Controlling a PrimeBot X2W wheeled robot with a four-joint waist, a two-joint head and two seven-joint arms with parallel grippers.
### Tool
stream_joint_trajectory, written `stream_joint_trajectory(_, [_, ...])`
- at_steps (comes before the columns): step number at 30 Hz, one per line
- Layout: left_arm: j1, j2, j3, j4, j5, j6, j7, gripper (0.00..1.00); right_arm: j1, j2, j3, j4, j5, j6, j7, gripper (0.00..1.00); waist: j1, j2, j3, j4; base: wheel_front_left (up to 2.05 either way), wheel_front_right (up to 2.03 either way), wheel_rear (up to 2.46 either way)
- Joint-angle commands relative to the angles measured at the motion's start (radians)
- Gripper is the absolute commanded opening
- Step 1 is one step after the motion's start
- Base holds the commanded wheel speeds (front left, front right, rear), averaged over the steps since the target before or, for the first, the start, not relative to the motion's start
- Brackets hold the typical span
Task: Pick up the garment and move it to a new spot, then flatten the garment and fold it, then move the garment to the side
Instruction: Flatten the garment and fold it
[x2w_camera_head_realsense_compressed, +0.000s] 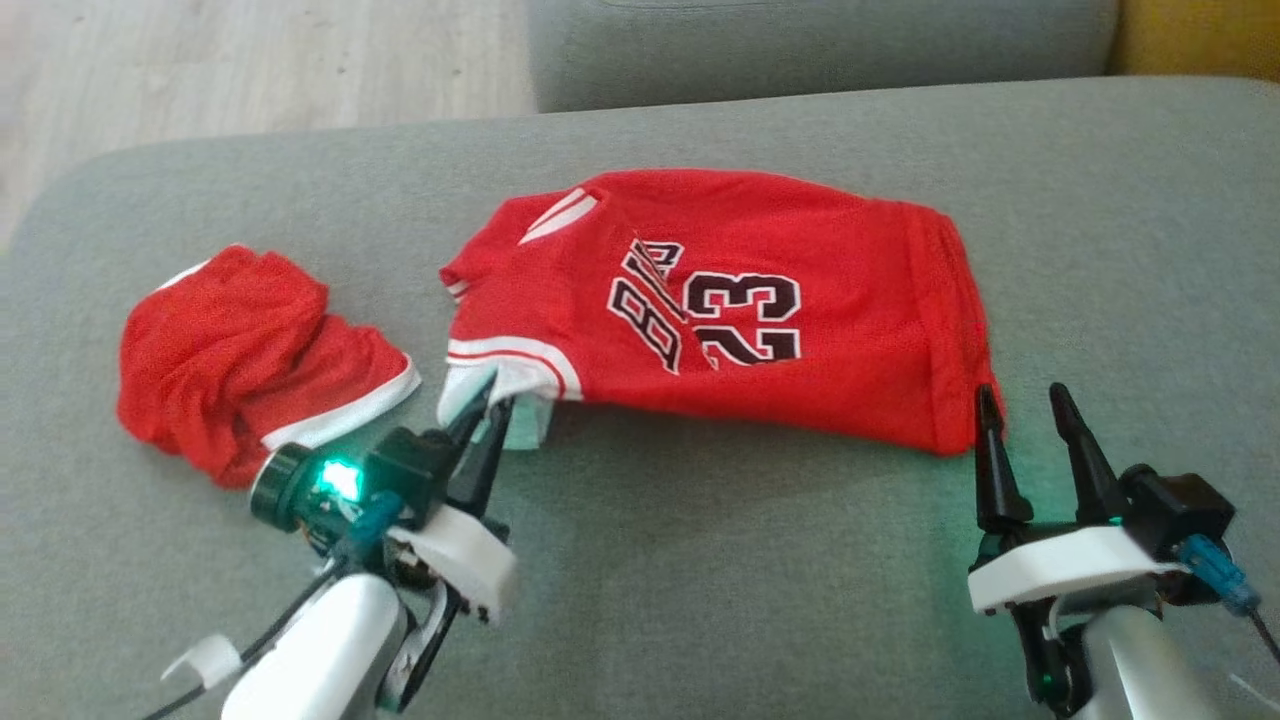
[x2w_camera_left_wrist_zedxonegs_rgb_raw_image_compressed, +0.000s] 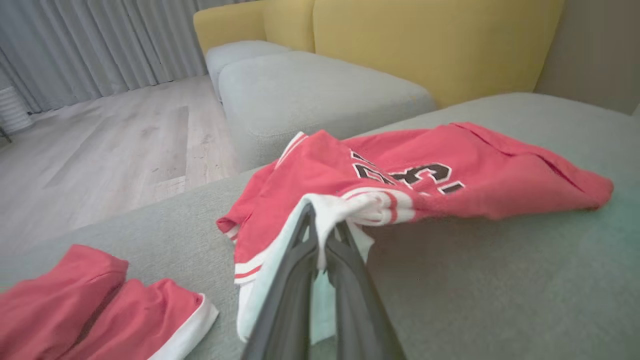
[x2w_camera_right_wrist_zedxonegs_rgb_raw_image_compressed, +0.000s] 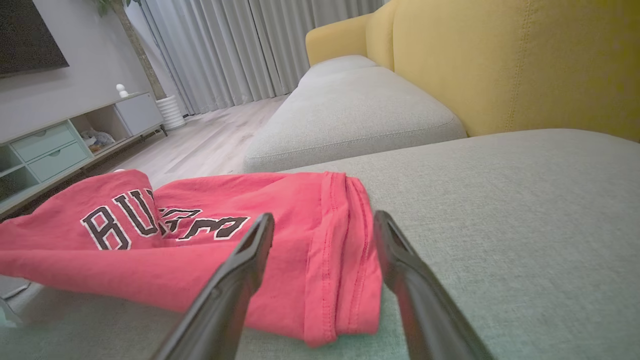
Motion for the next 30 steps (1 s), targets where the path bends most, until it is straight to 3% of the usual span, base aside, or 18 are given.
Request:
stream_joint_trajectory(1, [-0.033,0.053,0.013,-0.082,0.027,0.004,0.048,0.00,-0.012,-0.004,0.015,-0.029,0.003,-0.001,-0.009,1.00,0.0002,0.0000,-0.002,0.017,0.00,0.00,0.00])
stream_joint_trajectory(4, [-0.003,0.096,-0.039,-0.166,0.038,-0.021,0.163,0.00,-0.012,-0.004,0.016,-0.025,0.004,-0.001,-0.009,1.00,0.0002,0.0000,-0.001,0.026,0.00,0.00,0.00])
stream_joint_trajectory(8, [0.039,0.107,-0.098,-0.239,0.008,-0.062,0.285,0.00,-0.014,-0.004,0.020,-0.019,0.004,-0.001,-0.009,1.00,0.0002,0.0000,-0.005,0.028,0.00,0.00,0.00])
stream_joint_trajectory(9, [0.049,0.104,-0.112,-0.251,-0.006,-0.074,0.312,0.13,-0.016,-0.004,0.021,-0.016,0.005,-0.001,-0.009,1.00,0.0002,0.0000,-0.007,0.026,0.00,0.00,0.00])
stream_joint_trajectory(10, [0.057,0.100,-0.126,-0.263,-0.018,-0.088,0.330,0.67,-0.017,-0.004,0.022,-0.014,0.005,-0.001,-0.009,1.00,0.0002,0.0000,-0.008,0.025,0.00,0.00,0.00])
stream_joint_trajectory(11, [0.063,0.094,-0.133,-0.275,-0.033,-0.095,0.343,1.00,-0.018,-0.004,0.023,-0.013,0.004,-0.001,-0.009,1.00,0.0002,0.0000,-0.009,0.023,0.00,0.00,0.00])
stream_joint_trajectory(14, [0.068,0.071,-0.131,-0.308,-0.062,-0.098,0.341,1.00,-0.019,-0.004,0.025,-0.011,0.001,-0.001,-0.009,1.00,0.0002,0.0000,-0.011,0.018,0.00,0.00,0.00])
stream_joint_trajectory(17, [0.051,0.048,-0.093,-0.334,-0.060,-0.066,0.283,1.00,-0.021,-0.004,0.024,-0.011,-0.003,-0.001,-0.009,1.00,0.0002,0.0000,-0.010,0.012,0.00,0.00,0.00])
stream_joint_trajectory(23, [0.026,0.000,0.033,-0.333,-0.061,0.035,0.108,1.00,-0.024,-0.004,0.023,-0.012,-0.011,-0.001,-0.009,1.00,0.0002,0.0000,-0.006,0.003,0.00,0.00,0.00])
stream_joint_trajectory(28, [0.050,-0.023,0.154,-0.256,-0.065,0.134,-0.065,1.00,-0.022,-0.004,0.020,-0.013,-0.014,-0.001,-0.009,1.00,0.0002,0.0000,-0.006,-0.008,0.00,0.00,0.00])
stream_joint_trajectory(30, [0.063,-0.032,0.176,-0.235,-0.073,0.151,-0.098,1.00,-0.021,-0.004,0.019,-0.014,-0.015,-0.001,-0.009,1.00,0.0002,0.0000,-0.006,-0.010,0.00,0.00,0.00])
